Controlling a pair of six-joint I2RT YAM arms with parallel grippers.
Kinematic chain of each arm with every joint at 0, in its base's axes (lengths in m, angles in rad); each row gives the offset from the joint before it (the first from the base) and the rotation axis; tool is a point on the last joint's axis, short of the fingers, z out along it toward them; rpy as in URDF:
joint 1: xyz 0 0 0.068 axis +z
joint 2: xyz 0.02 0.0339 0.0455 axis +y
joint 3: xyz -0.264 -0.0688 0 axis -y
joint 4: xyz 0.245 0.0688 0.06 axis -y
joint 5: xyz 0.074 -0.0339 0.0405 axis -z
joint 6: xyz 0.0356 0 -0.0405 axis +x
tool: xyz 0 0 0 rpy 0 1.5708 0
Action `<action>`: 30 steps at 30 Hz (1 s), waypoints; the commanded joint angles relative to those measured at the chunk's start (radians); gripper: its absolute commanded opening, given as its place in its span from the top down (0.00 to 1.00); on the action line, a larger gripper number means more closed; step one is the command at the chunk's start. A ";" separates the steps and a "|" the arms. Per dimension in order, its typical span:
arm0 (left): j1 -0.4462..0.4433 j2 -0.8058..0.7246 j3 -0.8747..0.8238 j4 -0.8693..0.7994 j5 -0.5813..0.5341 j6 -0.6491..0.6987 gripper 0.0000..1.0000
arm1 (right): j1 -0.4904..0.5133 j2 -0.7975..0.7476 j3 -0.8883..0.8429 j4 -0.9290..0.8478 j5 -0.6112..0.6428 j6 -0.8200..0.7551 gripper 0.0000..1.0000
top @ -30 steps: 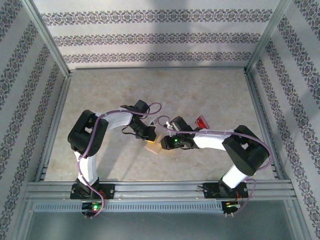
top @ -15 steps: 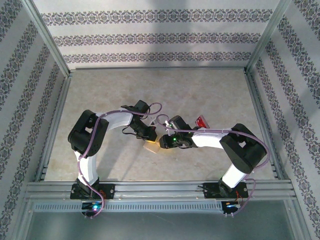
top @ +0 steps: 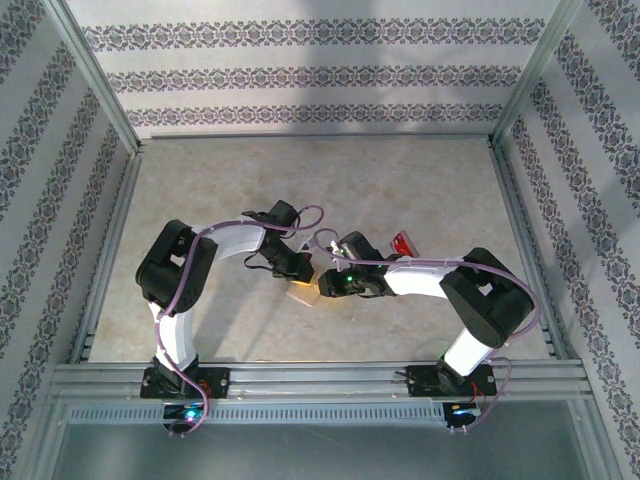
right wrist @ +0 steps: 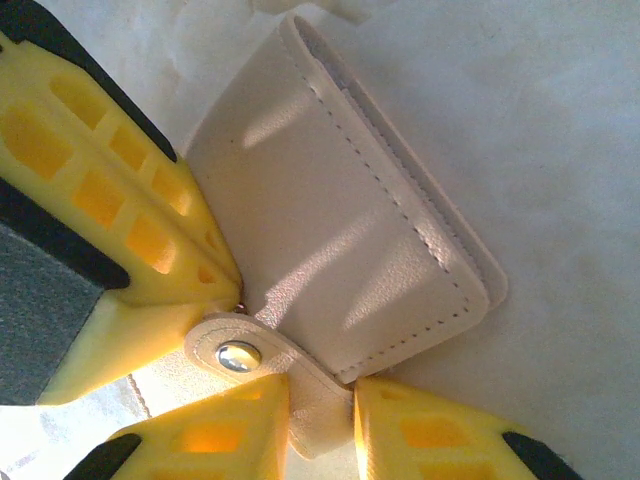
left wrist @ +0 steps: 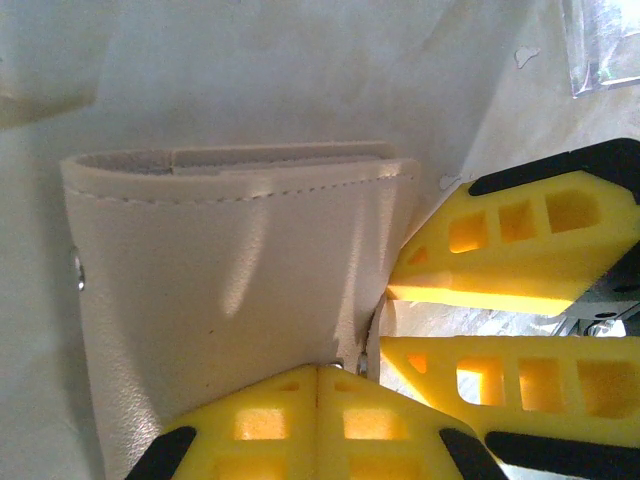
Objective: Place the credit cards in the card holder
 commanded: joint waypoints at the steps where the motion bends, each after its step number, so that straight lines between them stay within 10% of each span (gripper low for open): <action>1: -0.024 -0.009 -0.024 0.001 -0.018 0.015 1.00 | -0.001 0.037 0.006 0.064 -0.003 0.015 0.75; 30: -0.052 0.016 0.058 -0.109 -0.178 0.092 1.00 | 0.000 0.021 -0.001 0.044 0.004 0.006 0.76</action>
